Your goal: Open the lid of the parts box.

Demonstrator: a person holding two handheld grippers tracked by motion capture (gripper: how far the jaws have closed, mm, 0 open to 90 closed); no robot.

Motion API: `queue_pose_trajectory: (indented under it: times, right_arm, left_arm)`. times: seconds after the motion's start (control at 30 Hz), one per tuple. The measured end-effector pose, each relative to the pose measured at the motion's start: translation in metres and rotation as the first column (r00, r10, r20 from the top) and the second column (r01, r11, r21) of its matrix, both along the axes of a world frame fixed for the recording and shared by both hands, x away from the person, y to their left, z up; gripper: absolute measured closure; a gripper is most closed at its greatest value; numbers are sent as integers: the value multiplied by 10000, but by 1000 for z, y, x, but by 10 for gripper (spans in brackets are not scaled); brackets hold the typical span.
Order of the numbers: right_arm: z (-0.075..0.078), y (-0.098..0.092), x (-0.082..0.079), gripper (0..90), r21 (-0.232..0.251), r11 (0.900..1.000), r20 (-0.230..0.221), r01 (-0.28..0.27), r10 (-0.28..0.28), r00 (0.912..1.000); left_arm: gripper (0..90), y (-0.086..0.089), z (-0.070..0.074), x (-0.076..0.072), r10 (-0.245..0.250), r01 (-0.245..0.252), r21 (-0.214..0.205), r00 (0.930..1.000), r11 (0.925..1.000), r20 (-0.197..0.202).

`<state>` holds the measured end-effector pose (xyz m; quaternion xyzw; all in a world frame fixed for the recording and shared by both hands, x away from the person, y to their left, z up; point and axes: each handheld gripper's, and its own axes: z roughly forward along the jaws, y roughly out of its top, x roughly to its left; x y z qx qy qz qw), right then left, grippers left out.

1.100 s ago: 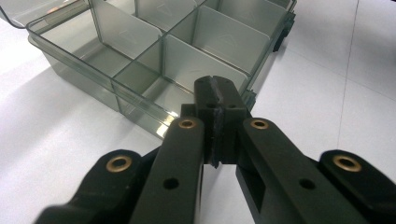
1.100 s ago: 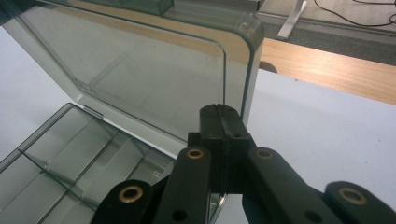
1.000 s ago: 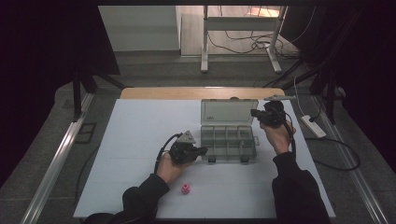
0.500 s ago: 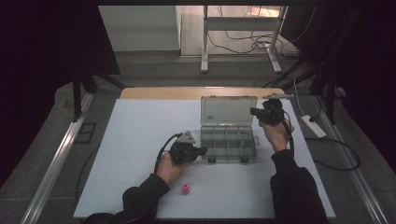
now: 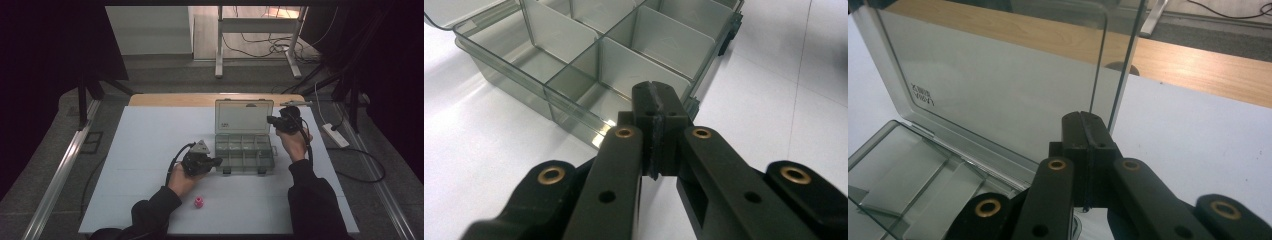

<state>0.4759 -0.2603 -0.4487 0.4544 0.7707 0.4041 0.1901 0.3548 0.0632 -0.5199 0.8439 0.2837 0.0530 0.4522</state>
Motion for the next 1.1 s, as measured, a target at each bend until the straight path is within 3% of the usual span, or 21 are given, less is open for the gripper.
queue_pose_trajectory:
  times: [0.67,1.1]
  right_arm:
    - [7,-2,-9,891,139,9995,-73,-274,275,9996]
    - [13,-1,-23,806,141,9986,-72,-511,513,9987]
  left_arm:
    - [888,-2,-1,0,177,-178,-89,9998,9998,-112]
    - [860,2,7,-3,299,-299,9,9990,9996,320]
